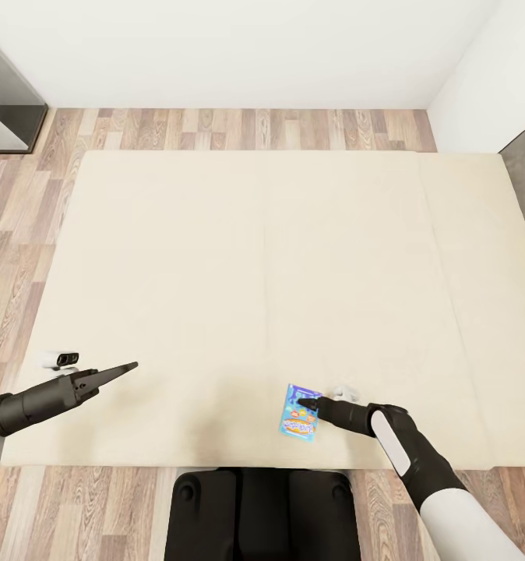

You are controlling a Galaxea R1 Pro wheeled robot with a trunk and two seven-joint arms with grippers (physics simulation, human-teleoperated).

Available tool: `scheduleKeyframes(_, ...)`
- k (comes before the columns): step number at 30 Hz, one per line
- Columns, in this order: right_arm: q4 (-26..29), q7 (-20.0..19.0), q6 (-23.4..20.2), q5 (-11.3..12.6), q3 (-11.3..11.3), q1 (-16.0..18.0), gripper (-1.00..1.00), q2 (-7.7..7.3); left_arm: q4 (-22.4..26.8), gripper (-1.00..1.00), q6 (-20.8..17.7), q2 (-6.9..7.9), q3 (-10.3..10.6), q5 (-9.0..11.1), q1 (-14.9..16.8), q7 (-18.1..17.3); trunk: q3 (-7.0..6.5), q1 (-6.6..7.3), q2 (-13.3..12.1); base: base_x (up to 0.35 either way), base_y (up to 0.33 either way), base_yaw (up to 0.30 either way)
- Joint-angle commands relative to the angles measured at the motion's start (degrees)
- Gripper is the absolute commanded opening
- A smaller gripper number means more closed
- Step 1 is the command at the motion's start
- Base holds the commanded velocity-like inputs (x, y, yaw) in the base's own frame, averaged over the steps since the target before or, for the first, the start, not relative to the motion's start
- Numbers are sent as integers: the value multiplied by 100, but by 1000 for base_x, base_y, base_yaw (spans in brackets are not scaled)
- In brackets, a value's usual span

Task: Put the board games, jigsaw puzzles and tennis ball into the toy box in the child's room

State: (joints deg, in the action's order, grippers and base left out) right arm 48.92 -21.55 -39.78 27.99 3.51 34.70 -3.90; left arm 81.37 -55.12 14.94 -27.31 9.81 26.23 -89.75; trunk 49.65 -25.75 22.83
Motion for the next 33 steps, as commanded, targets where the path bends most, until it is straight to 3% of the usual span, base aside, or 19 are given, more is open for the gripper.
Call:
scheduleKeyframes(1,4,-10,-20,5,10,1,100,-5,1,100,-61,1,-1,-7,3,-25,6,-3,9,0,0,0)
scheduleKeyframes(33,12,-24,-21,25,9,1,100,-56,1,100,-61,0,-2,-14,3,-25,6,-3,9,0,0,0)
